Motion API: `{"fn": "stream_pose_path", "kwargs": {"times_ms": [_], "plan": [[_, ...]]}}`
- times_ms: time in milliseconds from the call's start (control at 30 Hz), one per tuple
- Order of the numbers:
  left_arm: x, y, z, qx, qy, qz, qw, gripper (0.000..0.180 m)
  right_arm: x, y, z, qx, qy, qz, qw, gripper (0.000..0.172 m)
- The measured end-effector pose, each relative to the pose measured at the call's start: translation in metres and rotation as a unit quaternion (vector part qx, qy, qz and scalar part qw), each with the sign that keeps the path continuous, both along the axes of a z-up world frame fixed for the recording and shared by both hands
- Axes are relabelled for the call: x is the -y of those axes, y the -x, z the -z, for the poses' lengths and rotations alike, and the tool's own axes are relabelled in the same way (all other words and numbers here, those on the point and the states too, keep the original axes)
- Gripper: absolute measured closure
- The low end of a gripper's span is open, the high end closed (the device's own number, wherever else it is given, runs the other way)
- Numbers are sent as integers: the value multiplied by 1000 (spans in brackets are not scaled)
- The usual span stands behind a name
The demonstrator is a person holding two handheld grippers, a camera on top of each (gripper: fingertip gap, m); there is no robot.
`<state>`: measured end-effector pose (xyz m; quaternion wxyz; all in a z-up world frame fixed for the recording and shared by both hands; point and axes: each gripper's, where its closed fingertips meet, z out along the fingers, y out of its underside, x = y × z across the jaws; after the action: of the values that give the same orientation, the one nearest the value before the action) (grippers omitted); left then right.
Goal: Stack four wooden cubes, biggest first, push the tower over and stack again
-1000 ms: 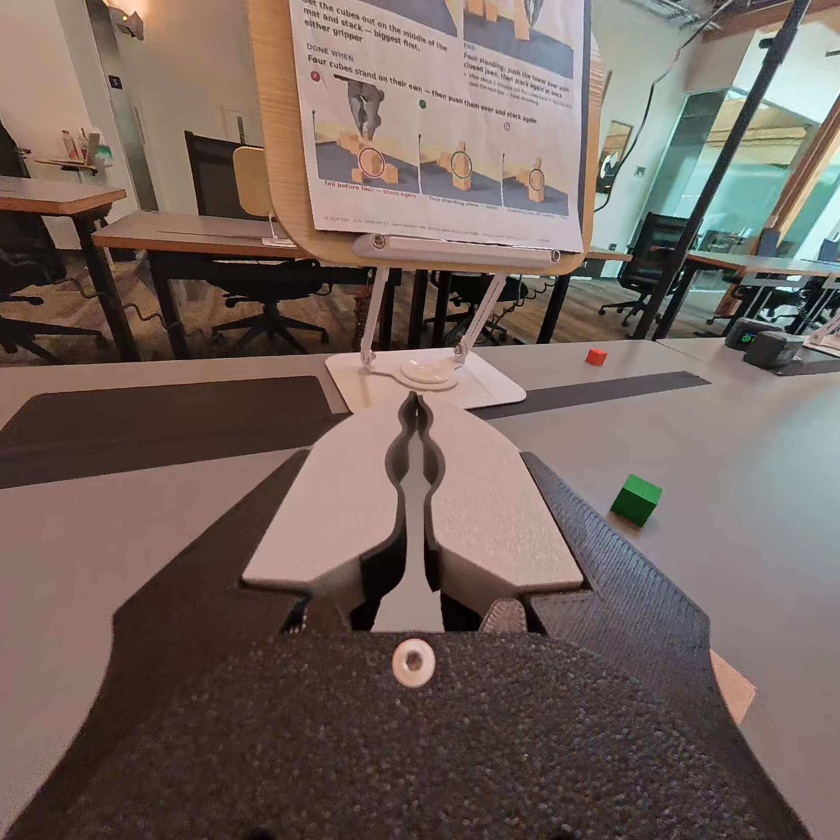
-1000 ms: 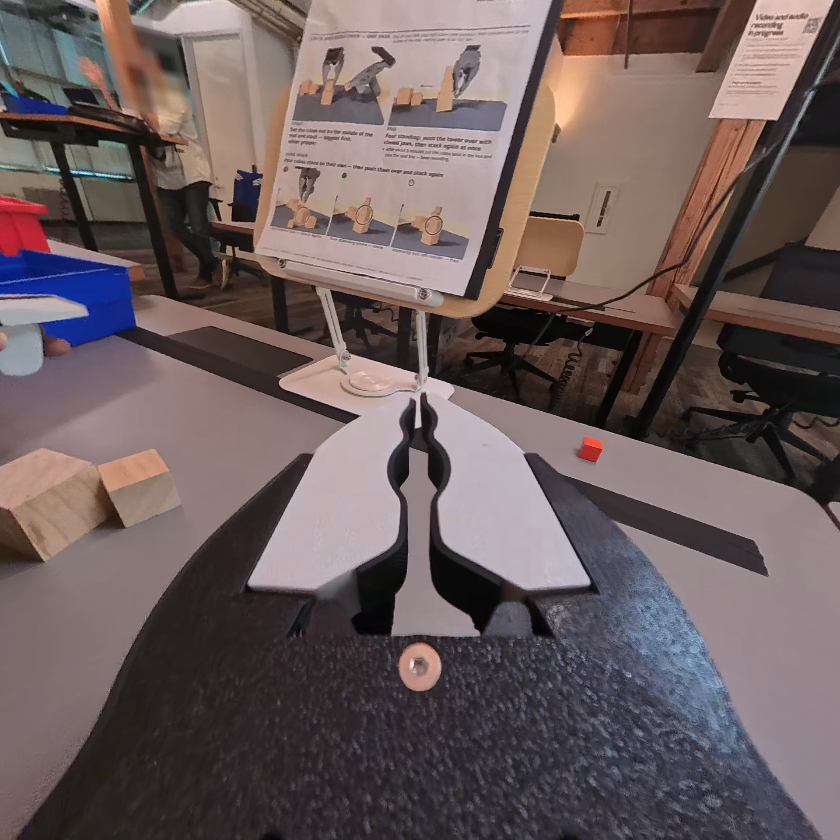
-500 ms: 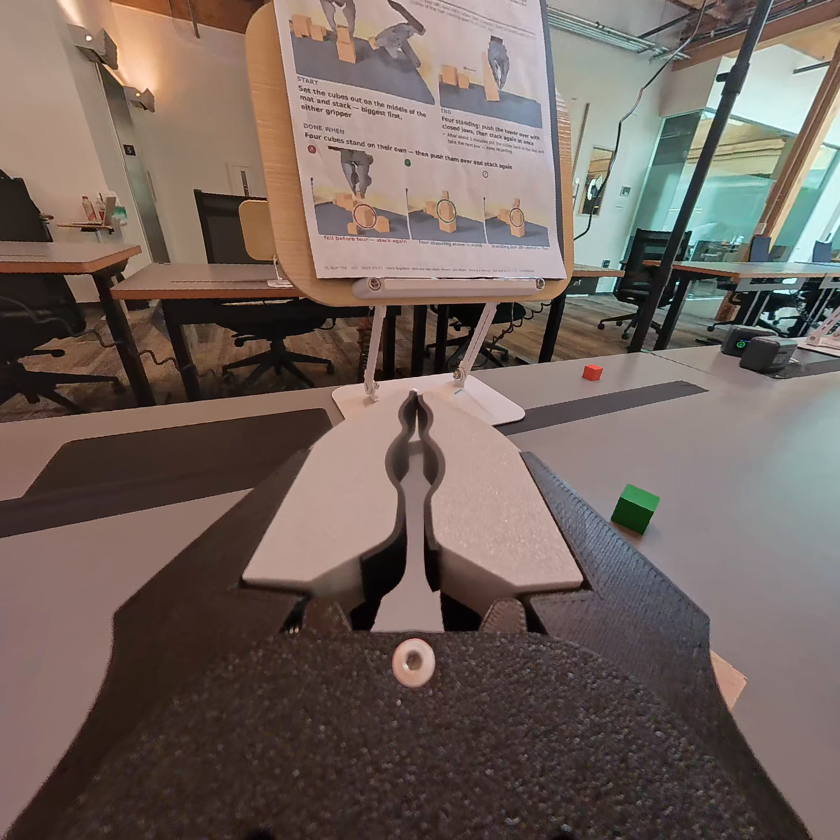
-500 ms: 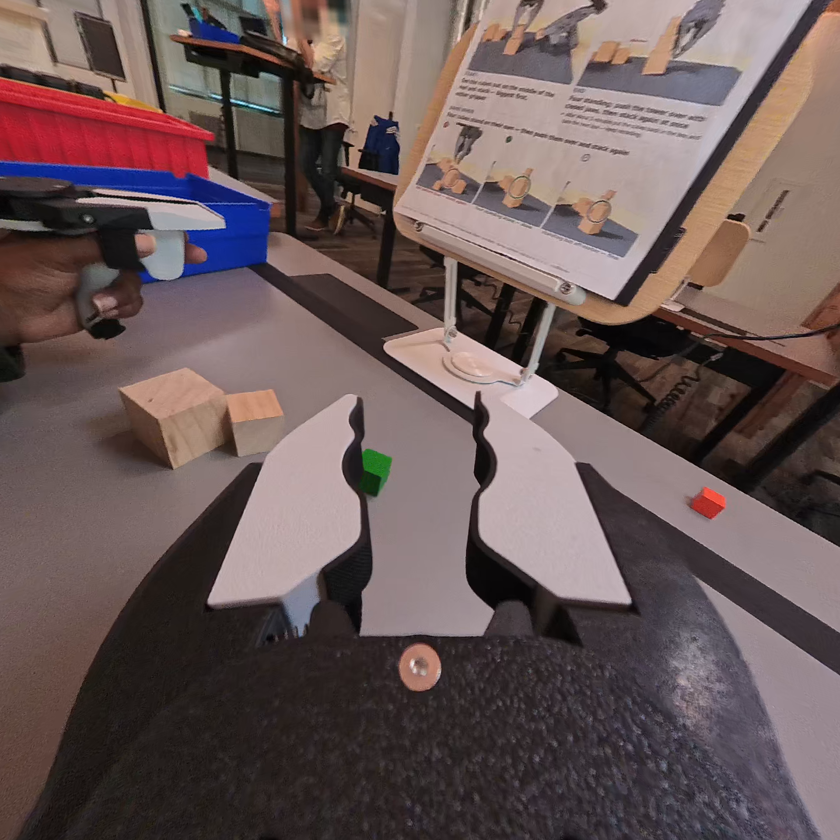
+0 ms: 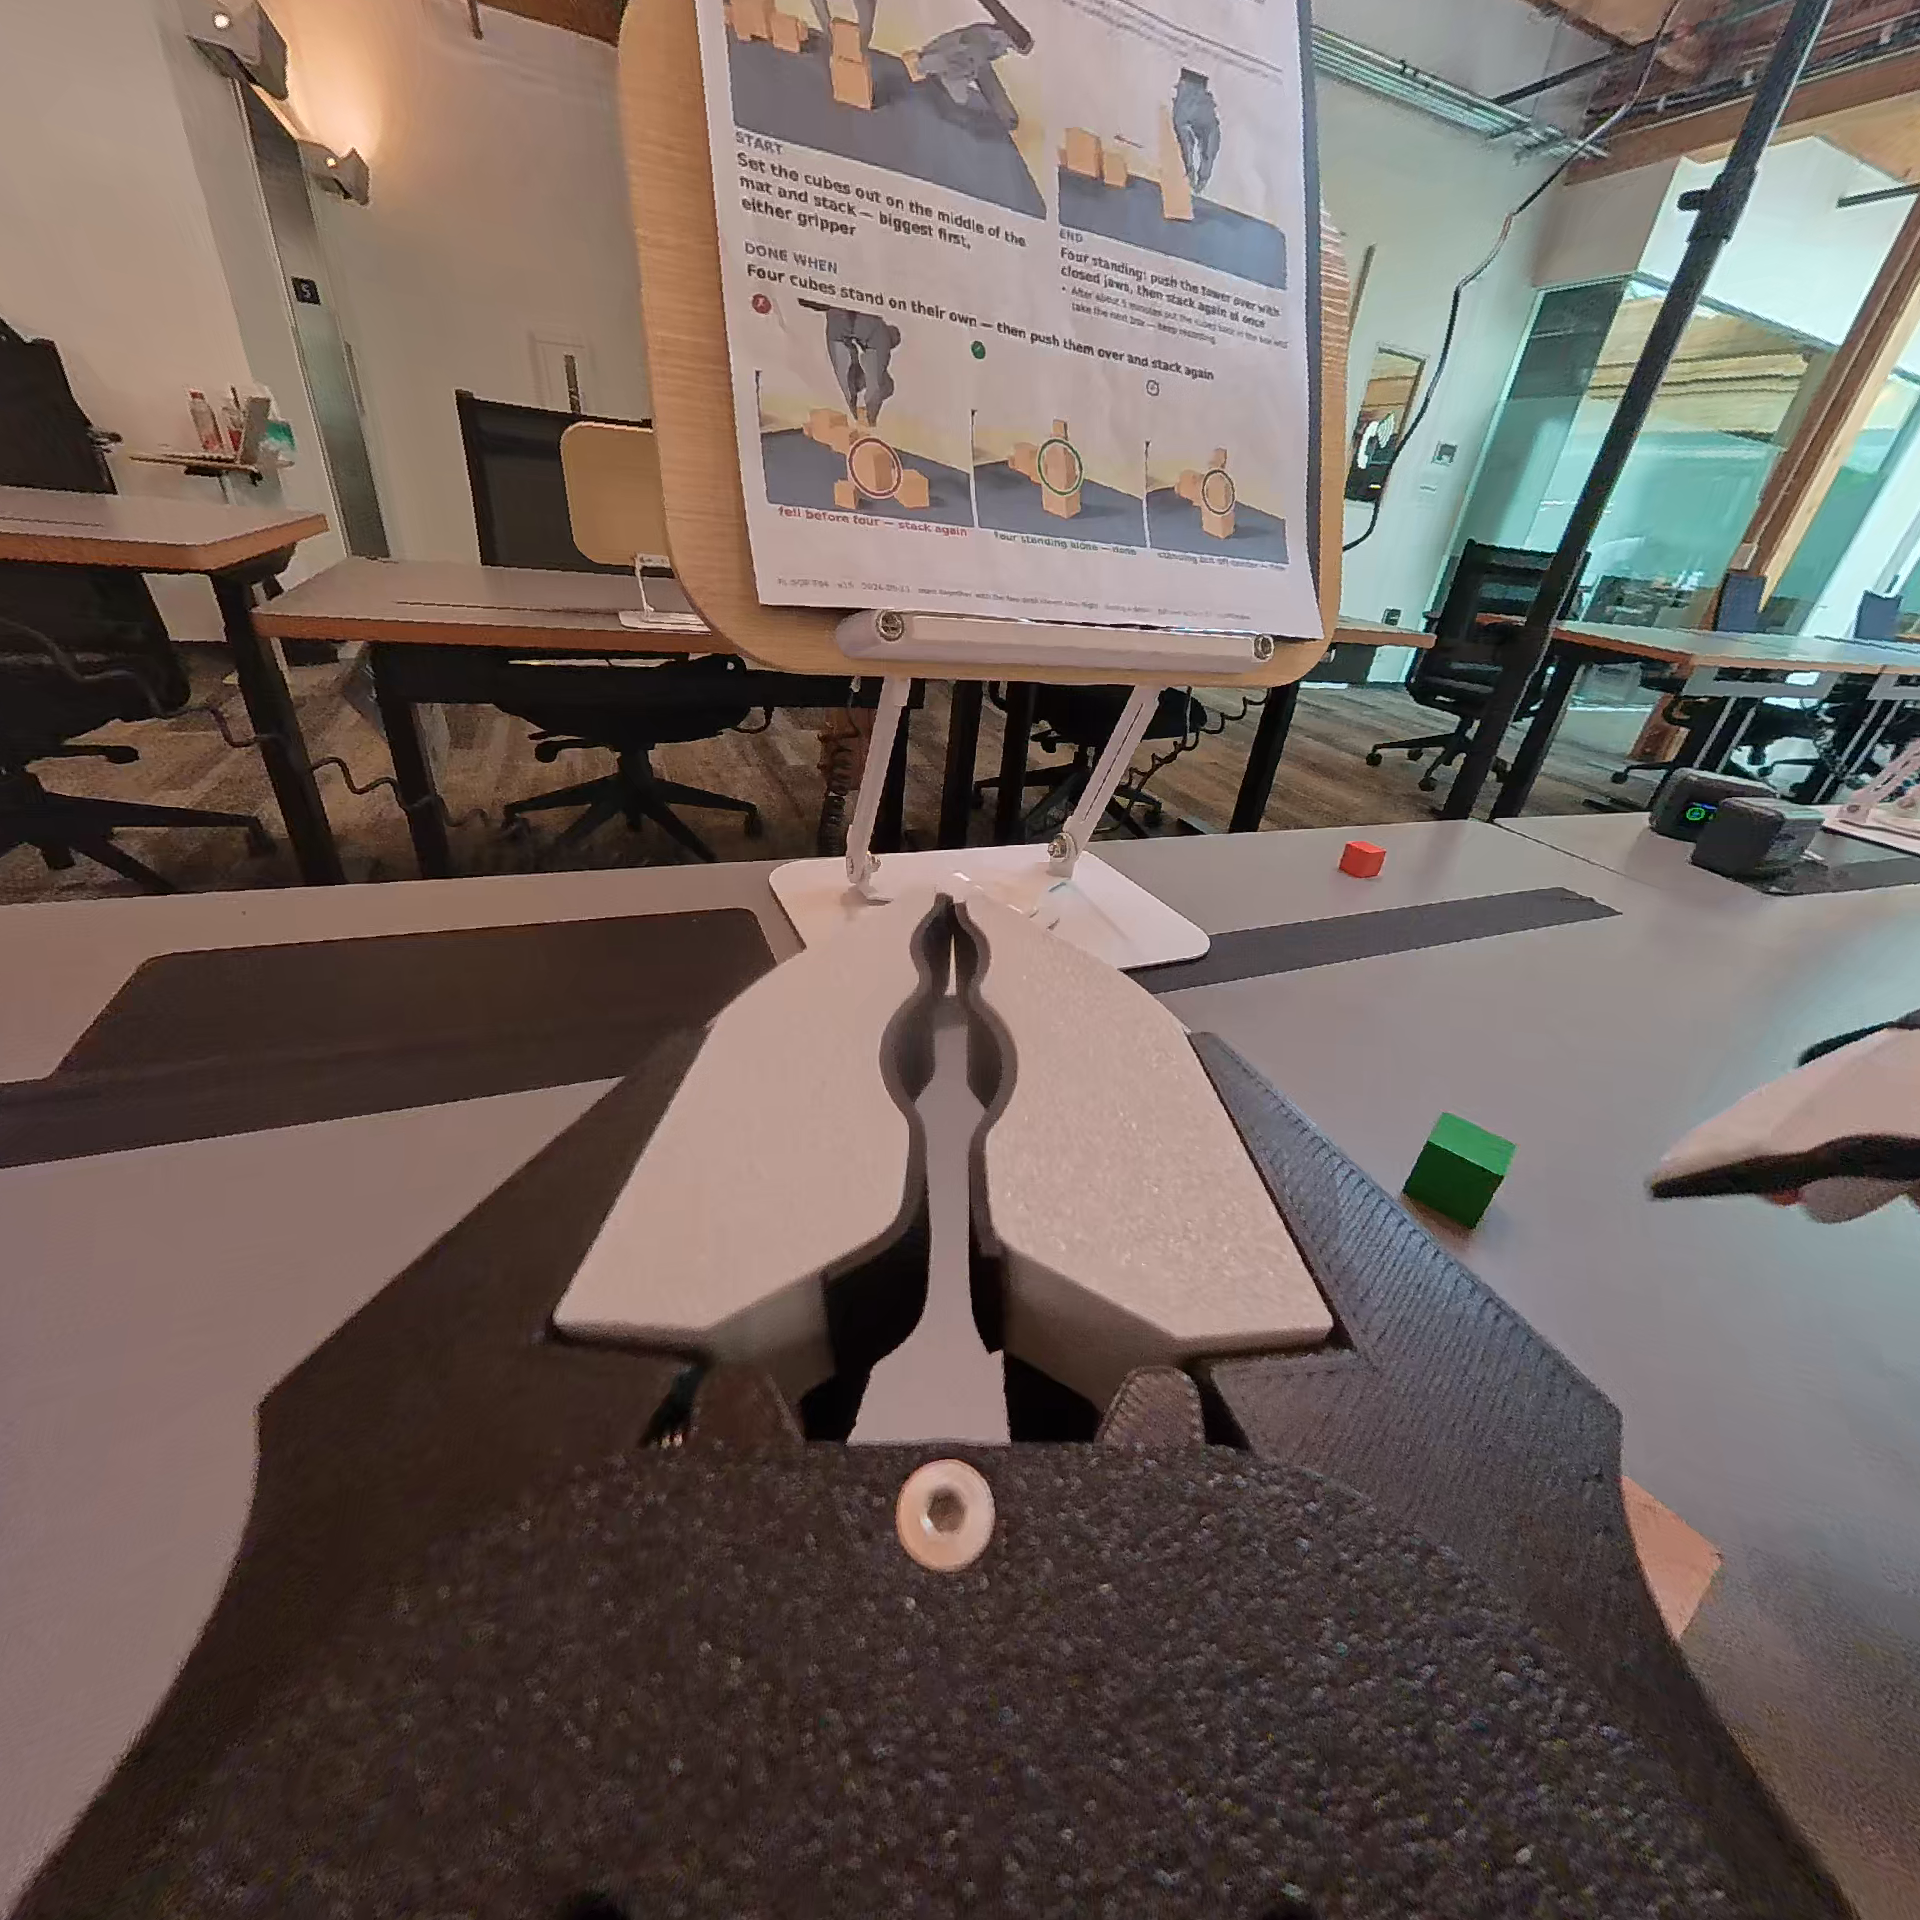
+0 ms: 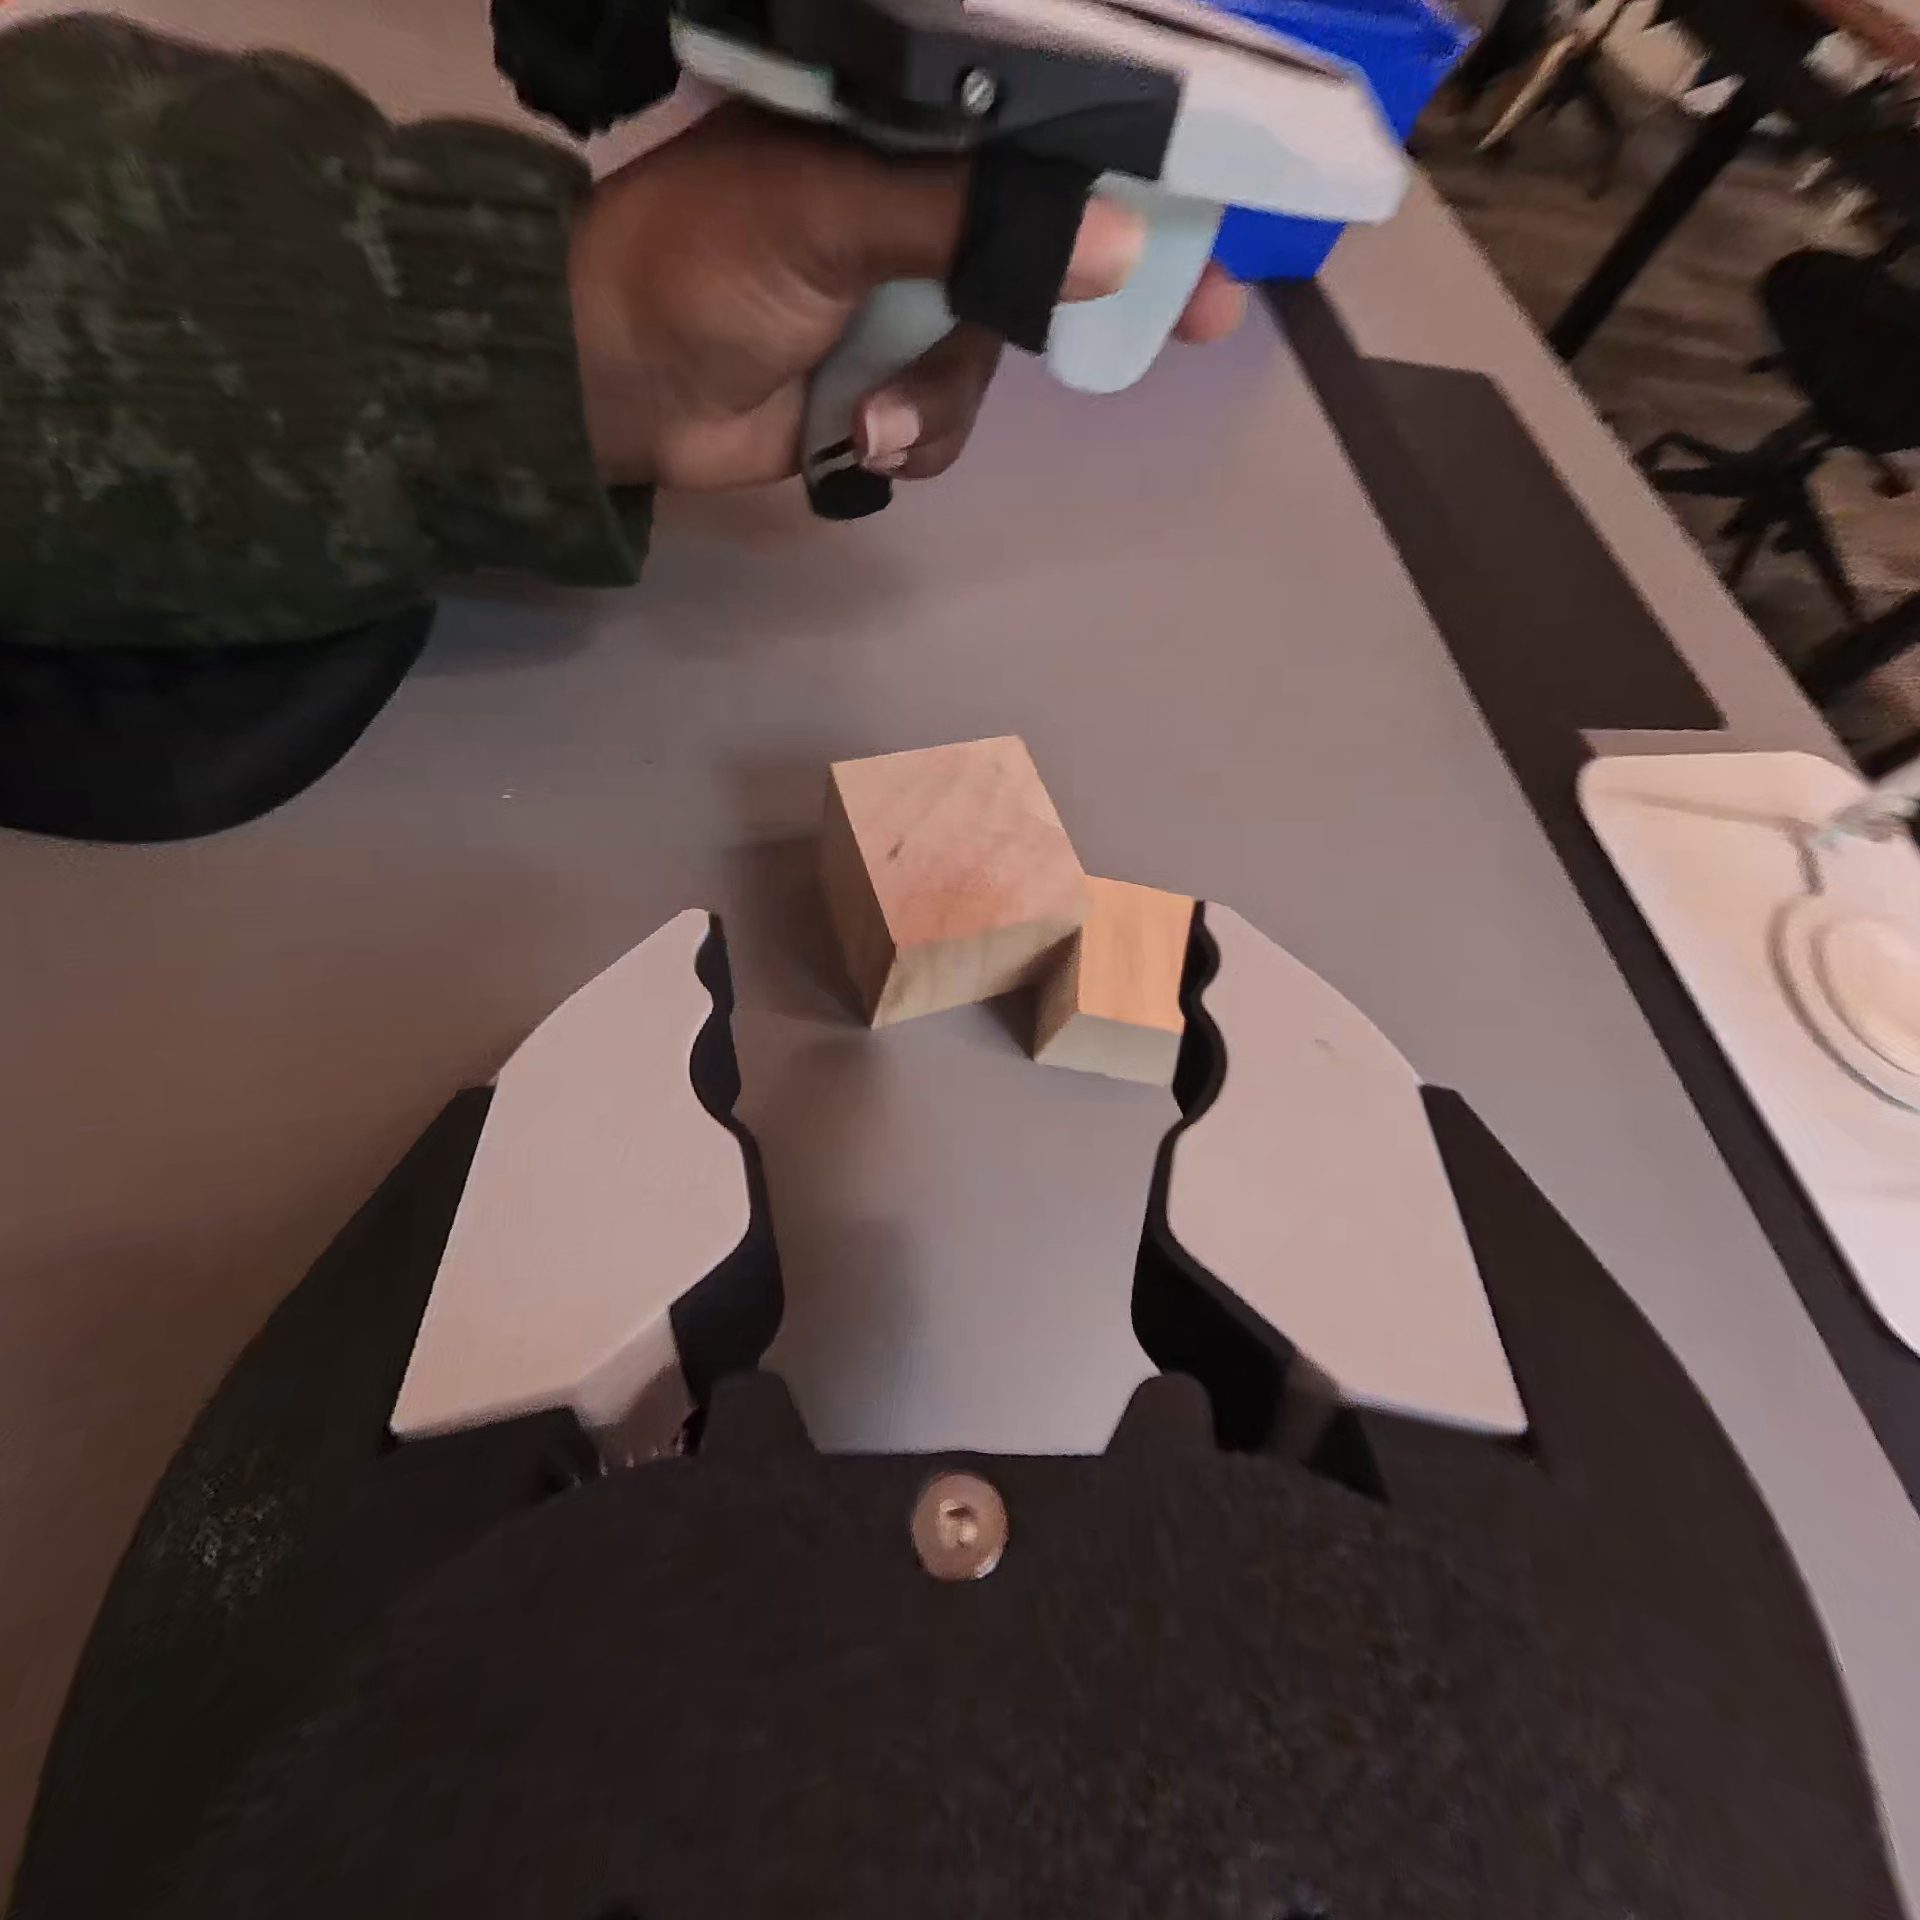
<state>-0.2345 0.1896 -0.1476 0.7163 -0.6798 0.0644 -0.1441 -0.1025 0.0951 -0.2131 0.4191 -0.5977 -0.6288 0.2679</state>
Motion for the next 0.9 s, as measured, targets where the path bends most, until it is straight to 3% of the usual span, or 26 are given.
{"fn": "stream_pose_path", "kwargs": {"times_ms": [300, 400, 433, 667, 900], "plan": [[-3, 14, -1, 18, 2, -8, 1000, 180, -6, 47, 39, 145, -1, -70, 987, 85], [-5, 16, -1, 25, 2, -8, 1000, 180, -5, 49, 47, 177, -2, -78, 981, 104], [-5, 17, -1, 28, 2, -7, 1000, 180, -6, 49, 47, 178, -10, -74, 981, 113], [-5, 10, 3, 31, 7, 2, 999, 180, 6, 46, 43, 166, -12, -76, 983, 115], [0, 7, 0, 19, -4, 5, 1000, 180, 4, 11, -2, 99, -1, -51, 994, 115]]}}
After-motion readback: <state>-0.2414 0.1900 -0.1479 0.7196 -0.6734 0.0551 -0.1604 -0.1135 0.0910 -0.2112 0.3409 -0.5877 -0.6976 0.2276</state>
